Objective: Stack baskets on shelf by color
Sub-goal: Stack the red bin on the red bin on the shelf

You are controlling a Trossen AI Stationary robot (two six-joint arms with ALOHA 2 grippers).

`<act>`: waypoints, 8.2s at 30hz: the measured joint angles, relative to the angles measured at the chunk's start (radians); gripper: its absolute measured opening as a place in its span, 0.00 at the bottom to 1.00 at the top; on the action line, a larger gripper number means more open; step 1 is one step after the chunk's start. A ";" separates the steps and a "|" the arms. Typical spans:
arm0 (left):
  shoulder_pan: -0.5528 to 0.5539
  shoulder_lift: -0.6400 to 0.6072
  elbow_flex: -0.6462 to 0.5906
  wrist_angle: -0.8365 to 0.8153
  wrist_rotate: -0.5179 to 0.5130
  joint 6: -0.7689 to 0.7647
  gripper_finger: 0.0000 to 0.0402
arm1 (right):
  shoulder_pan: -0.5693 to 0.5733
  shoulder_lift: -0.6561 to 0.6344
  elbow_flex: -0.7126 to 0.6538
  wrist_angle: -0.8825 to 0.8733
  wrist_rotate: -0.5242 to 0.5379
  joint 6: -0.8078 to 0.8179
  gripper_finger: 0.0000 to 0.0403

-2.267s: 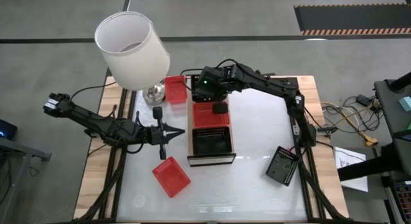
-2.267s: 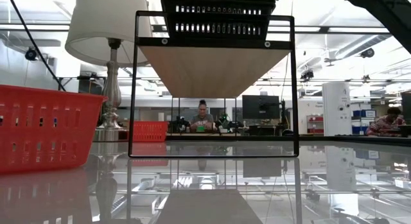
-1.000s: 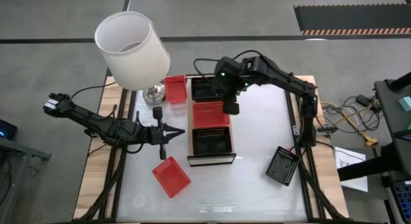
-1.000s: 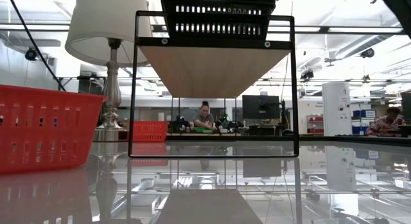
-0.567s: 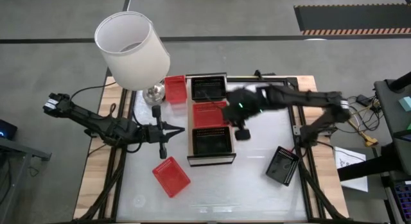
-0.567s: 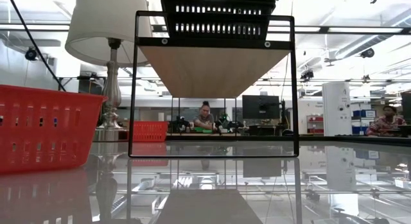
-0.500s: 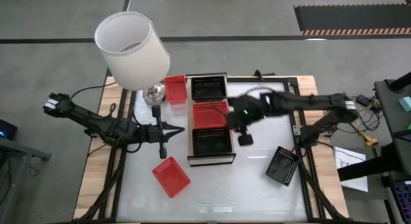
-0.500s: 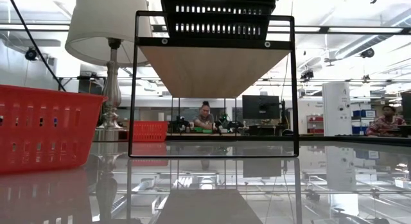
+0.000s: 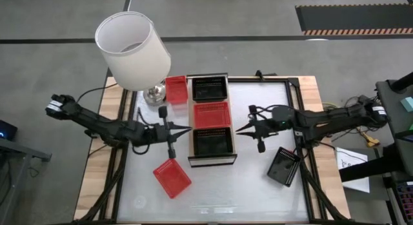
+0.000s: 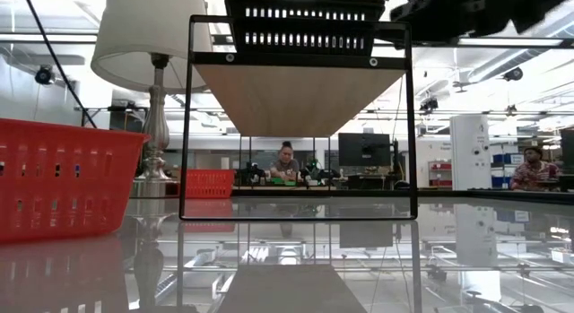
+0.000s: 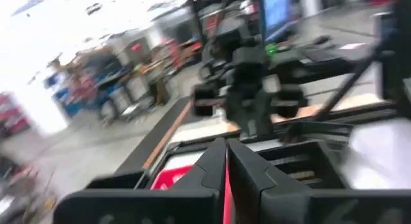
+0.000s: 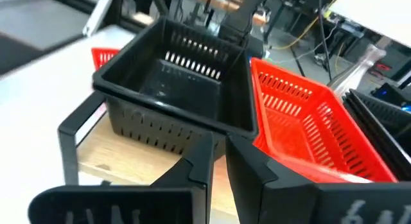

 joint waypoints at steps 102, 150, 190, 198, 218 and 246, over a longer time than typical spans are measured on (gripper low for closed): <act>0.748 0.326 -0.002 -0.687 0.201 0.079 0.00 | 0.002 -0.159 -0.133 0.012 -0.045 0.313 0.08; -0.013 -0.066 0.364 -1.084 0.369 -0.342 0.00 | -0.007 0.302 0.785 -0.684 -0.167 -0.028 0.49; -0.069 0.054 0.531 -1.082 0.380 -0.252 0.00 | -0.023 0.930 1.548 -1.006 -0.470 -0.260 0.35; -0.069 0.054 0.531 -1.081 0.348 -0.221 0.01 | -0.021 0.929 1.546 -1.029 -0.477 -0.354 0.05; -0.066 0.028 0.530 -0.965 0.217 0.105 0.35 | -0.020 0.893 1.553 -1.091 -0.271 -0.337 0.03; -0.069 -0.048 0.238 -0.579 -0.348 0.061 0.35 | 0.060 0.809 1.414 -1.179 0.271 0.161 0.03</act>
